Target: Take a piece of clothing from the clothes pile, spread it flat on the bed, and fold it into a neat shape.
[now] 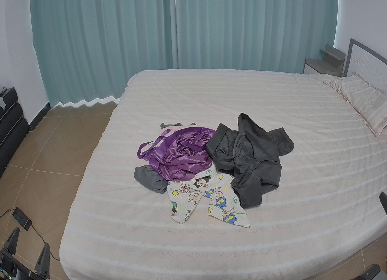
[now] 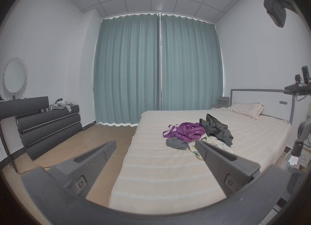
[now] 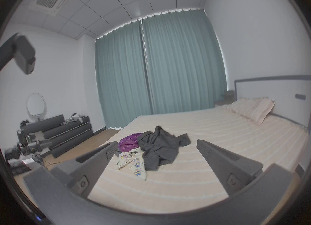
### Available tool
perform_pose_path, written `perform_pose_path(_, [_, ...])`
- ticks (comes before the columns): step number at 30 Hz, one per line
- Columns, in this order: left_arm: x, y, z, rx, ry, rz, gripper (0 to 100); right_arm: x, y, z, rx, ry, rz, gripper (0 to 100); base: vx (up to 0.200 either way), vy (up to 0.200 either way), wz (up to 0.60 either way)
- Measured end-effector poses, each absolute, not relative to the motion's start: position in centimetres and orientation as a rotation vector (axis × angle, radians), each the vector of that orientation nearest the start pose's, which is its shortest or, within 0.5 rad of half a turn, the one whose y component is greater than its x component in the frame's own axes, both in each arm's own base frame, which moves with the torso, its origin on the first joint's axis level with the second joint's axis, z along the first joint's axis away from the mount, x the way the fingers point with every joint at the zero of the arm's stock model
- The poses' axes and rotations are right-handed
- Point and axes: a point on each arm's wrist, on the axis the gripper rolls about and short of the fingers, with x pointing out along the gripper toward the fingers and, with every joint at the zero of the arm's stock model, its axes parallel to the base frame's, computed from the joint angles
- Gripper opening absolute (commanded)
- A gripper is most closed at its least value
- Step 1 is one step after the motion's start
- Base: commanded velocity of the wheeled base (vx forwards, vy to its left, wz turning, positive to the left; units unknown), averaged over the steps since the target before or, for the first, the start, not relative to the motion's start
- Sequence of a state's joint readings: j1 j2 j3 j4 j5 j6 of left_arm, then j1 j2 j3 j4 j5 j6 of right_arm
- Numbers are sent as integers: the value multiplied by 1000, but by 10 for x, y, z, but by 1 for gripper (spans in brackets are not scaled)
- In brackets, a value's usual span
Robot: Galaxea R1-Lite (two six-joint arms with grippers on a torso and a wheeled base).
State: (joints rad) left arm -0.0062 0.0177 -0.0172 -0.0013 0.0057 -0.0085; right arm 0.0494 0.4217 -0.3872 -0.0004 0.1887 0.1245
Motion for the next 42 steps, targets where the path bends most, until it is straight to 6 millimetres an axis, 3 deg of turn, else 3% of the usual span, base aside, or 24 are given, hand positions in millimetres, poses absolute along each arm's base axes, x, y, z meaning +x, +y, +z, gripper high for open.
perform_pose_path(5, [-23, 0, 81, -9, -1, -1, 100, 50, 9, 198, 201, 185, 297, 100, 0, 0, 0])
perform_pose_path(12, [-23, 0, 81, -9, -1, -1, 100, 119, 24, 188, 332, 375, 353, 100, 0, 0, 0])
perform_pose_path(19, [-23, 0, 81, -9, -1, -1, 100, 186, 50, 156, 456, 543, 358, 100, 0, 0, 0])
perform_pose_path(27, [-23, 0, 81, -9, -1, -1, 100, 248, 93, 96, 522, 663, 299, 100, 0, 0, 0])
perform_pose_path(33, [-23, 0, 81, -9, -1, 0, 100, 277, 130, 42, 530, 714, 250, 100, 0, 0, 0])
perform_pose_path(37, [-23, 0, 81, -9, -1, 0, 100, 286, 153, 13, 526, 733, 241, 100, 0, 0, 0])
perform_pose_path(42, [-23, 0, 81, -9, -1, 0, 100, 287, 161, -8, 502, 789, 235, 100, 0, 0, 0])
